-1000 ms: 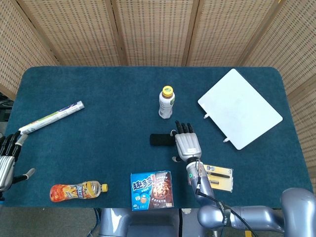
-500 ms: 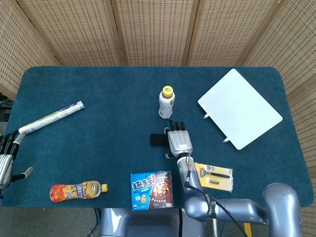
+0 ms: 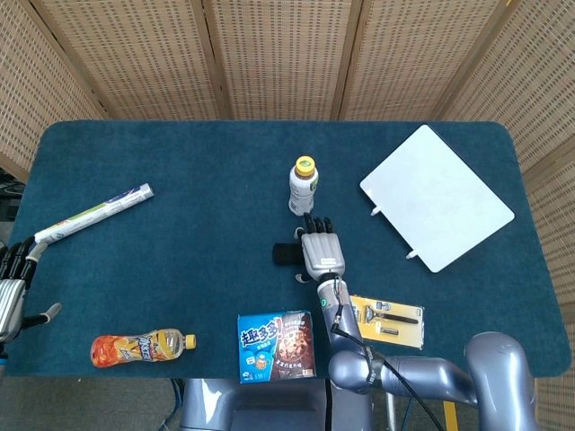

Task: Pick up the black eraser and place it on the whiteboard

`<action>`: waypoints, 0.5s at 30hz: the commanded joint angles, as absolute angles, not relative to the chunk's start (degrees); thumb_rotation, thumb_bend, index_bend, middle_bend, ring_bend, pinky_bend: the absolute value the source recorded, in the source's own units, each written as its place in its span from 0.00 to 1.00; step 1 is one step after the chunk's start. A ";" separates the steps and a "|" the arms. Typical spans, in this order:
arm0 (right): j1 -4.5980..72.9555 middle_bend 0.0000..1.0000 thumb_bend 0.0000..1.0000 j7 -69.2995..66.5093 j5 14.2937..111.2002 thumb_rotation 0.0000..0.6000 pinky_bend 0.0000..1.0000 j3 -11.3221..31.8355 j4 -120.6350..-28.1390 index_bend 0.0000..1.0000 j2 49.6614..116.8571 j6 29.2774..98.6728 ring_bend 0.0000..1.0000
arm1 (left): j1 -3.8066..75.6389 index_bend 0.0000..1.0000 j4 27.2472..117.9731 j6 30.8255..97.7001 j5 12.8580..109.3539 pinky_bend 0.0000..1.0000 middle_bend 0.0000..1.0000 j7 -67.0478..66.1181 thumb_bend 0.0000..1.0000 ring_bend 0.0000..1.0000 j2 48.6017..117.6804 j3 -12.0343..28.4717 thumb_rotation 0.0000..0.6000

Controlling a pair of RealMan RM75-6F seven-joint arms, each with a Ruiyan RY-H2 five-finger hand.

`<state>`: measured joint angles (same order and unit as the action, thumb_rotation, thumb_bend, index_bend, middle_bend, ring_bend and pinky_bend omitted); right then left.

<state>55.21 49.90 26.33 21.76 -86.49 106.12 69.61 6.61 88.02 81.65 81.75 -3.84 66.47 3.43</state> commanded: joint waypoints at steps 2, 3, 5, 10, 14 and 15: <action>55.27 0.00 0.05 49.24 26.08 1.00 0.00 21.70 -85.00 0.28 106.35 68.58 0.00 | 6.75 0.00 87.96 81.44 81.70 0.00 0.00 -4.14 0.18 0.00 66.62 3.40 1.00; 55.26 0.00 0.05 49.05 25.97 1.00 0.00 21.70 -84.59 0.28 106.42 68.32 0.00 | 6.77 0.00 87.96 81.41 81.72 0.00 0.00 -4.24 0.18 0.00 66.67 3.38 1.00; 55.24 0.00 0.05 48.70 25.66 1.00 0.00 21.47 -83.43 0.28 106.68 67.53 0.00 | 6.83 0.00 87.94 81.31 81.66 0.00 0.00 -4.45 0.18 0.00 66.79 3.37 1.00; 55.24 0.00 0.05 47.61 25.43 1.00 0.00 21.11 -81.08 0.29 107.60 66.15 0.00 | 7.03 0.00 87.89 80.58 81.13 0.00 0.00 -4.92 0.18 0.00 66.95 3.29 1.00; 55.36 0.00 0.05 46.93 25.48 1.00 0.00 20.94 -79.40 0.29 108.31 65.15 0.00 | 7.13 0.00 87.71 80.52 81.14 0.00 0.00 -5.05 0.18 0.00 67.10 3.29 1.00; 55.41 0.00 0.05 46.87 25.48 1.00 0.00 20.96 -79.17 0.29 108.40 65.04 0.00 | 7.14 0.00 87.72 80.52 81.15 0.00 0.00 -5.05 0.18 0.00 67.11 3.28 1.00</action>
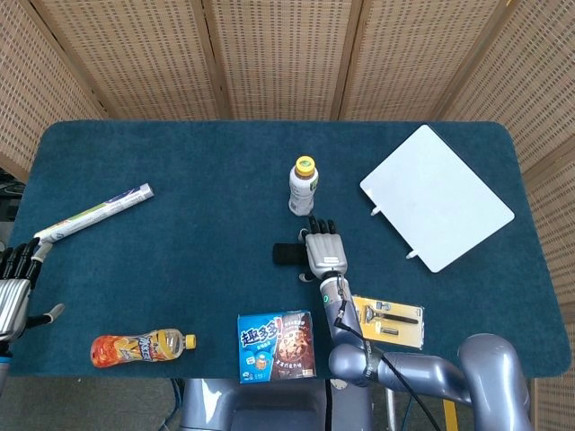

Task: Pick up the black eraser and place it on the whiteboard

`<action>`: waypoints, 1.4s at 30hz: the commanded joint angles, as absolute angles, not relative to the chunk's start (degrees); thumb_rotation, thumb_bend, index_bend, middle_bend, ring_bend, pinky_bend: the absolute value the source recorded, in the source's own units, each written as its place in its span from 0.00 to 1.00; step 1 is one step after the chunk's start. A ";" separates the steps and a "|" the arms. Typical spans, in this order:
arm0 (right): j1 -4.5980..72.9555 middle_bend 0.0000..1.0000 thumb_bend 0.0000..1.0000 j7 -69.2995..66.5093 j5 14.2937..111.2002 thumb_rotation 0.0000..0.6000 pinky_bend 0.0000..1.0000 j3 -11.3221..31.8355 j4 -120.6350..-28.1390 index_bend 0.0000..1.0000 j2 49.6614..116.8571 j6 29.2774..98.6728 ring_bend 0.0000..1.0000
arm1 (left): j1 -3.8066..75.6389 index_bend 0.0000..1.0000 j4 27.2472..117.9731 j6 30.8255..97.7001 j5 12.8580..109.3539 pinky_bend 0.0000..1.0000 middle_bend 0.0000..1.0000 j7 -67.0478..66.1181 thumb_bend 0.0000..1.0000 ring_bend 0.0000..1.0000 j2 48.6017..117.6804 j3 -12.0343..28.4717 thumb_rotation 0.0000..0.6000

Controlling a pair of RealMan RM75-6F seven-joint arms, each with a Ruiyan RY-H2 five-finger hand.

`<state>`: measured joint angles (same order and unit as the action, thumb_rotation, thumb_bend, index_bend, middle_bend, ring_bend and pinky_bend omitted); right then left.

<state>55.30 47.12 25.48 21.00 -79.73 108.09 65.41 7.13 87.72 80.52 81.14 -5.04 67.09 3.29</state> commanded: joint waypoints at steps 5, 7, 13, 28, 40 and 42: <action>55.71 0.00 0.05 46.51 25.73 1.00 0.00 21.00 -77.63 0.29 108.98 64.38 0.00 | 7.22 0.00 87.64 80.31 81.08 0.00 0.00 -5.07 0.18 0.00 67.18 3.20 1.00; 55.82 0.00 0.05 46.52 25.60 1.00 0.00 21.03 -77.09 0.30 109.17 64.10 0.00 | 7.26 0.00 87.59 80.22 81.05 0.00 0.00 -5.12 0.18 0.00 67.22 3.18 1.00; 56.36 0.00 0.10 46.74 25.21 1.00 0.00 21.05 -75.23 0.32 109.97 63.04 0.00 | 7.46 0.00 87.63 79.74 80.86 0.00 0.00 -5.32 0.18 0.00 67.31 3.10 1.00; 56.96 0.00 0.18 46.49 26.32 1.00 0.00 21.16 -73.61 0.37 111.50 62.99 0.00 | 7.67 0.00 87.78 79.43 81.03 0.00 0.00 -5.72 0.18 0.00 67.44 2.80 1.00; 56.65 0.00 0.23 47.07 26.71 1.00 0.00 21.53 -74.67 0.42 111.16 64.32 0.00 | 7.73 0.00 87.87 79.46 81.33 0.00 0.00 -5.89 0.18 0.00 67.55 2.56 1.00; 56.56 0.00 0.23 47.16 26.63 1.00 0.00 21.49 -74.81 0.42 111.08 64.34 0.00 | 7.73 0.00 87.90 79.50 81.36 0.00 0.00 -5.88 0.18 0.00 67.52 2.56 1.00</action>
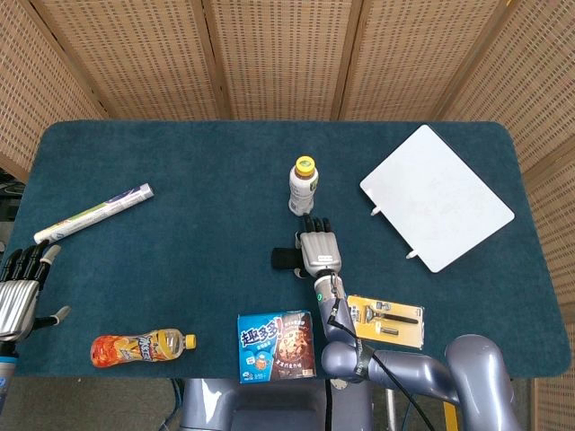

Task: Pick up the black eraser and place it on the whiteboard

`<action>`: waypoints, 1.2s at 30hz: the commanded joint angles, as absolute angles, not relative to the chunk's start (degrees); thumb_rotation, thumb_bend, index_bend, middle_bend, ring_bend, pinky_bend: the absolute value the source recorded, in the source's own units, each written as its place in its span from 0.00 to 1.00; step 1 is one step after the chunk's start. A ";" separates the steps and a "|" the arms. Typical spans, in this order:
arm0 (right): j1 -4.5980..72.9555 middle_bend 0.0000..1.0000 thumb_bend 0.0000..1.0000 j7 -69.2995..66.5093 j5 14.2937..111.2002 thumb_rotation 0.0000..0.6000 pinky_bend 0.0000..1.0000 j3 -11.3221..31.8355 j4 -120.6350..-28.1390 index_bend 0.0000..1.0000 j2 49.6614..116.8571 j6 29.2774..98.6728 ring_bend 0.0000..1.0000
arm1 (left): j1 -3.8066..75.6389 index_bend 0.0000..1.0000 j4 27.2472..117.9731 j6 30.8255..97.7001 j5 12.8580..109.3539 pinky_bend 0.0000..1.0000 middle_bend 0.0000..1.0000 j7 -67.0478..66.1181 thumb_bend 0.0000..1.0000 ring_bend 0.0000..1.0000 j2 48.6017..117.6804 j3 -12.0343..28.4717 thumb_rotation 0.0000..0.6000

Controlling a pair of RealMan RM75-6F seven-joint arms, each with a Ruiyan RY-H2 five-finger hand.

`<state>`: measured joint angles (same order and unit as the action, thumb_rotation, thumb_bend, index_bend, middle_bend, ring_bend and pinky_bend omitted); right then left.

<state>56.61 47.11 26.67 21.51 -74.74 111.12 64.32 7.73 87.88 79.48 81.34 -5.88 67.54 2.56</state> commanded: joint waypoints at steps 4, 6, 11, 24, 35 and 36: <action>56.43 0.00 0.23 47.45 26.44 1.00 0.00 21.46 -75.17 0.42 110.89 64.42 0.00 | 7.71 0.00 88.06 79.62 81.61 0.00 0.00 -5.86 0.18 0.00 67.45 2.45 1.00; 56.37 0.00 0.23 47.59 26.52 1.00 0.00 21.36 -75.31 0.42 110.86 64.56 0.00 | 7.70 0.00 88.12 79.66 81.71 0.00 0.00 -5.71 0.18 0.00 67.40 2.39 1.00; 56.23 0.00 0.23 48.09 26.53 1.00 0.00 21.04 -75.46 0.44 110.91 64.98 0.00 | 7.60 0.00 88.17 79.85 81.76 0.00 0.00 -5.26 0.18 0.00 67.21 2.41 1.00; 54.07 0.00 0.23 47.69 27.64 1.00 0.00 20.52 -77.70 0.47 108.63 67.19 0.00 | 7.56 0.00 88.28 80.11 82.03 0.00 0.00 -4.94 0.18 0.00 67.12 2.36 1.00; 52.45 0.01 0.23 48.83 29.62 1.00 0.00 21.26 -83.28 0.47 103.46 71.59 0.00 | 7.44 0.00 88.85 80.64 82.52 0.00 0.00 -5.67 0.18 0.00 67.11 2.21 1.00; 52.32 0.01 0.23 48.96 29.67 1.00 0.00 21.39 -83.70 0.47 102.98 71.98 0.00 | 7.42 0.00 88.88 80.68 82.54 0.00 0.00 -5.70 0.18 0.00 67.11 2.20 1.00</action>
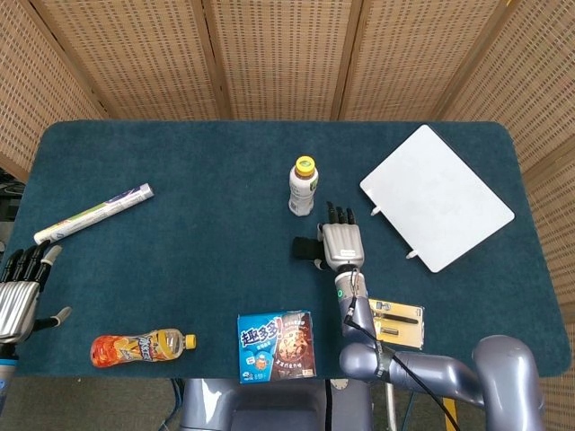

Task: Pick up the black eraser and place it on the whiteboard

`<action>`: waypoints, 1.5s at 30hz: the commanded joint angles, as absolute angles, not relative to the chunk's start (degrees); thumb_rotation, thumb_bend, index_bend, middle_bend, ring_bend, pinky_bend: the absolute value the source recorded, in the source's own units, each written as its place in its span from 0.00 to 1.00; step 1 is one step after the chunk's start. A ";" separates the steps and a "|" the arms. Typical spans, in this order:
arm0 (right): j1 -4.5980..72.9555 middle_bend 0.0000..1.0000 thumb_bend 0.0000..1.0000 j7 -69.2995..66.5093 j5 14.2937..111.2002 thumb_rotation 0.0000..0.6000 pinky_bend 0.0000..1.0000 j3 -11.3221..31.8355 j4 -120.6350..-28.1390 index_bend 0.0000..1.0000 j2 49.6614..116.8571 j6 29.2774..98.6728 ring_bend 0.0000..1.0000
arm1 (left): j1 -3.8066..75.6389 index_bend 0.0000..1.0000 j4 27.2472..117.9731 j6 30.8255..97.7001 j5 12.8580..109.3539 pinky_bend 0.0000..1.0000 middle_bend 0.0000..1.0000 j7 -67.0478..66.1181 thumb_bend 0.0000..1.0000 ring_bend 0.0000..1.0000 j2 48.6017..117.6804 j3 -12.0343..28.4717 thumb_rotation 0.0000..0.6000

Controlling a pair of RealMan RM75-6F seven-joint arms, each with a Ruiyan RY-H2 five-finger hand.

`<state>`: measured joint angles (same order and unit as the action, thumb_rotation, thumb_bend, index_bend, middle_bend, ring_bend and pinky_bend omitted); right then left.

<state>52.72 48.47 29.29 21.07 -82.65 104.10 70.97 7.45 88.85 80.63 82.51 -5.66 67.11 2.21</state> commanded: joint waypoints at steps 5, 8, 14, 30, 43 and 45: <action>51.06 0.01 0.23 49.26 30.40 1.00 0.00 21.86 -86.54 0.47 99.47 74.05 0.00 | 7.40 0.00 88.85 80.70 82.49 0.00 0.00 -5.74 0.18 0.00 67.13 2.21 1.00; 50.21 0.01 0.23 49.11 30.98 1.00 0.00 21.97 -87.45 0.47 97.61 75.17 0.00 | 7.31 0.00 88.90 81.10 82.69 0.00 0.00 -5.62 0.18 0.00 67.10 2.27 1.00; 46.84 0.01 0.23 46.40 31.78 1.00 0.00 22.35 -89.39 0.48 92.42 76.58 0.00 | 7.09 0.00 89.10 81.96 83.31 0.00 0.00 -5.80 0.18 0.00 67.16 2.24 1.00; 36.11 0.02 0.23 30.97 46.25 1.00 0.00 18.43 -86.67 0.49 86.22 83.89 0.00 | 6.77 0.00 90.06 83.33 85.26 0.00 0.00 -7.23 0.18 0.00 67.62 1.63 1.00; 31.79 0.02 0.21 24.37 52.43 1.00 0.00 16.49 -76.80 0.50 90.12 85.85 0.00 | 6.62 0.00 90.30 83.68 85.94 0.00 0.00 -7.53 0.18 0.00 67.85 1.37 1.00; 31.48 0.02 0.21 23.27 54.28 1.00 0.00 15.86 -73.15 0.50 91.76 86.52 0.00 | 6.63 0.00 90.32 83.58 85.95 0.00 0.00 -7.50 0.18 0.00 67.85 1.32 1.00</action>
